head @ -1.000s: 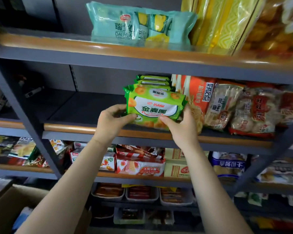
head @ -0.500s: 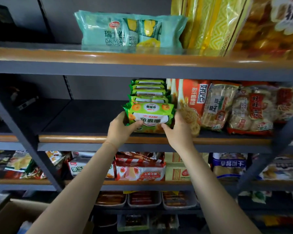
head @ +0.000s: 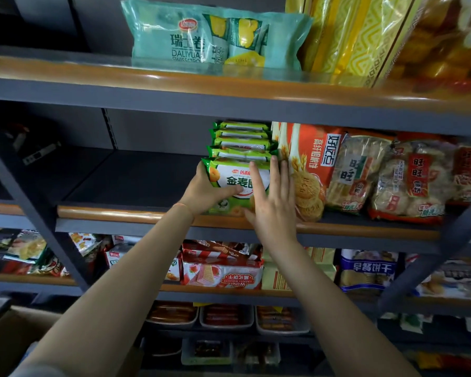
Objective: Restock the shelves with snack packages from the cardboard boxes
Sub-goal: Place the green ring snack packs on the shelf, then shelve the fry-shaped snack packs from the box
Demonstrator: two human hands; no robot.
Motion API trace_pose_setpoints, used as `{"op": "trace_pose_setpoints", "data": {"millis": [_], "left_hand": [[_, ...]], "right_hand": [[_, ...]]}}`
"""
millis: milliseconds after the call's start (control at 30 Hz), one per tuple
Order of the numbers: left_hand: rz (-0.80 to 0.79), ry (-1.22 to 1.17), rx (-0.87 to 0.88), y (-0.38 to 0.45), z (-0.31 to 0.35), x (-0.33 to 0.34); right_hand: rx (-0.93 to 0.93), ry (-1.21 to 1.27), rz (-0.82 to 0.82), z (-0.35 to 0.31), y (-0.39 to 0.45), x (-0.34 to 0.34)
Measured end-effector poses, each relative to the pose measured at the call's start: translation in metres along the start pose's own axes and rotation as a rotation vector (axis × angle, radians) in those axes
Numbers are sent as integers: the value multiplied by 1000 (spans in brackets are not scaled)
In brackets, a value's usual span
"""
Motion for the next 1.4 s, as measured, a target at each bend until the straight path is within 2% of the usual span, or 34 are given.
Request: {"op": "trace_pose_setpoints", "data": {"millis": [100,233,567,700,867,967,1000,1067,1133,1200,1300,1400], "left_hand": [[-7,-40,-12,7,-2,-1],[28,-42,-30,7,-3,0],[95,163,-85,7,3,0],[144,220,-56,-8,6,-9],[550,149,127,-88,-9,-58],[611,126,-19,-146,-61,-83],[608,145,-100,-165,-85,-92],[572,191,-282,-203,-142,-112],[534,244,-455,-246,-197,-134],[531,281,-608,-292,-248,-159],[560,296,-749,-354,-309,-191],[551,320,-833,-403,-368,-215]], "right_hand": [[-28,-24,-81,7,17,8],[-78,-68,-102,10,31,17],[-159,-314,-143,10,38,14],[-188,-162,-106,6,37,8],[-332,203,72,-42,15,-15],[-476,487,71,-95,-15,-12],[-520,577,0,-116,-25,-6],[-544,677,-288,-162,-48,22],[-619,640,-596,-215,-83,56],[-774,583,-807,-271,-125,79],[-878,518,-1065,-347,-178,110],[-901,448,-1204,-417,-223,146]]}}
Point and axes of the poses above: each hand's wrist, its own y-axis towards the middle knuckle, its own x-axis out of the palm, z = x × y, the point moved 8 cm from there along y, towards the middle knuckle, and after that the axes turned 5 degrees about -z, right-handed, at the moved point
